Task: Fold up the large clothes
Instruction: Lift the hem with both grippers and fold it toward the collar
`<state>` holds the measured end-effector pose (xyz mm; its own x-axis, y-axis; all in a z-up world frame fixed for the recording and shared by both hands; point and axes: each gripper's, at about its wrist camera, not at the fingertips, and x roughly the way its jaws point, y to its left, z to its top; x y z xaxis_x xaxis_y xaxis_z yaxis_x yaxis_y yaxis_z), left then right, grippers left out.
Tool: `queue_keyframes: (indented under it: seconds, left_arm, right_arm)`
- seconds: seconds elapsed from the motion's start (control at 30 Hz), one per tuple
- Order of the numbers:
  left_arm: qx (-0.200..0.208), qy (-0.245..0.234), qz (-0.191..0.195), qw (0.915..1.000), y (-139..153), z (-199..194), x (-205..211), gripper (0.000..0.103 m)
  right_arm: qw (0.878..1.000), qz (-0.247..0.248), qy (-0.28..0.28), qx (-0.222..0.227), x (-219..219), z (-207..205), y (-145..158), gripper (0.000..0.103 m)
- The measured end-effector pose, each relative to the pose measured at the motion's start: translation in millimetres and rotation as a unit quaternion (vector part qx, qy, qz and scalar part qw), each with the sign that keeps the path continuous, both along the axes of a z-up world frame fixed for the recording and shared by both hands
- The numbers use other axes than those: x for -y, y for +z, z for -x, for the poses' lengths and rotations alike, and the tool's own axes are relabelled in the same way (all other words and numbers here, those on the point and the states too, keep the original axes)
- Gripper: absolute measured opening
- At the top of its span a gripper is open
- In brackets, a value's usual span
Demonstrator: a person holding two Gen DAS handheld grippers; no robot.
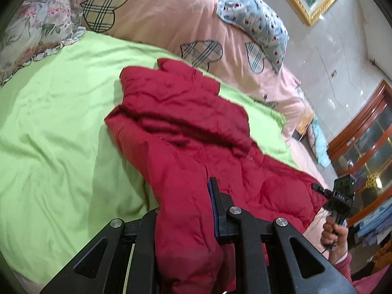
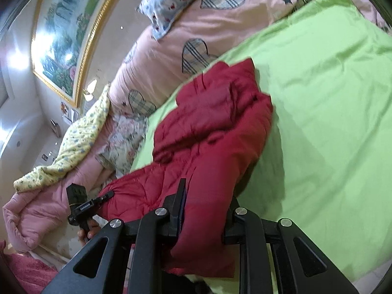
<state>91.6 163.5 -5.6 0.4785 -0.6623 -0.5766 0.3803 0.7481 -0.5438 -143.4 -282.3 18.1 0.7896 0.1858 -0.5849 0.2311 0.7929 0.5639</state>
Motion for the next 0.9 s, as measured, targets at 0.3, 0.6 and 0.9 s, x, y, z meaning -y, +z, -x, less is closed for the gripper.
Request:
queue_keyframes:
  seconds: [0.3, 0.6, 0.9]
  left_arm:
    - [0.011, 0.024, 0.015, 0.9995, 4.1, -24.9, 2.0, 0.014]
    - [0.025, 0.037, 0.007, 0.9990, 17.2, -49.8, 13.1, 0.015]
    - [0.029, 0.071, -0.005, 0.9970, 29.4, -84.0, 30.6, 0.015]
  right_arm:
    - [0.999, 0.006, -0.023, 0.044, 11.6, -21.0, 16.8, 0.020]
    - [0.997, 0.030, -0.032, 0.060, 25.4, -47.1, 29.6, 0.020]
    - [0.994, 0.045, -0.050, 0.081, 41.7, -89.3, 41.0, 0.020]
